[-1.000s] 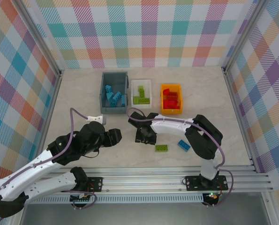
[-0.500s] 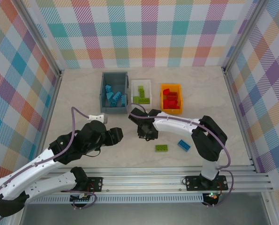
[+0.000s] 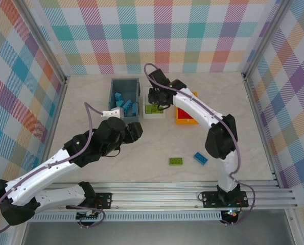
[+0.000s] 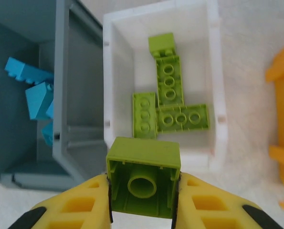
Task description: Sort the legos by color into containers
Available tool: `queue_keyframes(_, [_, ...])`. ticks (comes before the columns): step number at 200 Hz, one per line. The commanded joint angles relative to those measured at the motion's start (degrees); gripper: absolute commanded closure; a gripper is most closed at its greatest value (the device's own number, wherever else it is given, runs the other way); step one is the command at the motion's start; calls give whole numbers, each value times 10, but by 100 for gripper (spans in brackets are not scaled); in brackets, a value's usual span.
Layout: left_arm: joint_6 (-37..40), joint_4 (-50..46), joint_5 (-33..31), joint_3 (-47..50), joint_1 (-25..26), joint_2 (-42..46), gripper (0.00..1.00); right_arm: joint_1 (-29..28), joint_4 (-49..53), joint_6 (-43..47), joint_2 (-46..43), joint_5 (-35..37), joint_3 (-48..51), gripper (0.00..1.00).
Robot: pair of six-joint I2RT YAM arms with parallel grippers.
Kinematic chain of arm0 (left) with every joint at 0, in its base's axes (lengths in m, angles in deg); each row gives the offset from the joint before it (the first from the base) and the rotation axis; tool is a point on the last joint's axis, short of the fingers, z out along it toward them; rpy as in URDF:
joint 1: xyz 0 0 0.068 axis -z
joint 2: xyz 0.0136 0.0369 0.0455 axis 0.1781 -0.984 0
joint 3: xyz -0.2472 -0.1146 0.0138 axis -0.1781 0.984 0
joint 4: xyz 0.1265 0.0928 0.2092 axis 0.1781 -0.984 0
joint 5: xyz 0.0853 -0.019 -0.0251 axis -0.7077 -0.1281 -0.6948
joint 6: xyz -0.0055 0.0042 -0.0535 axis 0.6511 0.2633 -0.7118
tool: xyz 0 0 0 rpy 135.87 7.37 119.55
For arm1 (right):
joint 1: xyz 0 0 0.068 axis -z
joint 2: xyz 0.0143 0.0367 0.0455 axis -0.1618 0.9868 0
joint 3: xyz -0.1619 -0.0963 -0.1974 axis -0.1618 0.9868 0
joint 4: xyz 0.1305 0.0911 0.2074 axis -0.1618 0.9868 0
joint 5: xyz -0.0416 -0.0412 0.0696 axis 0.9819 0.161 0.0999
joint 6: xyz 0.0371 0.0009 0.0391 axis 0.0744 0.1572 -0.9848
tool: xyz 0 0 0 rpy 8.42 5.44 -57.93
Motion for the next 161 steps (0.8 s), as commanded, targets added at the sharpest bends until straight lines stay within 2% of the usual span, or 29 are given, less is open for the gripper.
queue_keyframes(1, [11, 16, -25, -14, 10, -6, 36, 23, 24, 44, 72, -54, -70, 71])
queue_keyframes(26, [14, 22, -23, -5, 10, -9, 36, 46, 34, 51, 138, -109, -153, 68])
queue_keyframes(53, [16, 29, -18, 4, 10, -17, 36, 57, 42, 53, 183, -153, -198, 64])
queue_keyframes(81, [18, 42, -4, 8, 11, -29, 37, 62, 44, 51, 188, -164, -198, 50])
queue_keyframes(111, [20, 47, 6, 5, 15, -45, 36, 62, 26, 60, 140, -160, -163, 37])
queue_keyframes(137, [19, 51, 6, 8, 27, -56, 37, 61, 25, 65, 77, -137, -123, 38])
queue_keyframes(161, [18, 51, 7, 9, 43, -72, 37, 59, -1, 60, -24, -100, -17, 41])
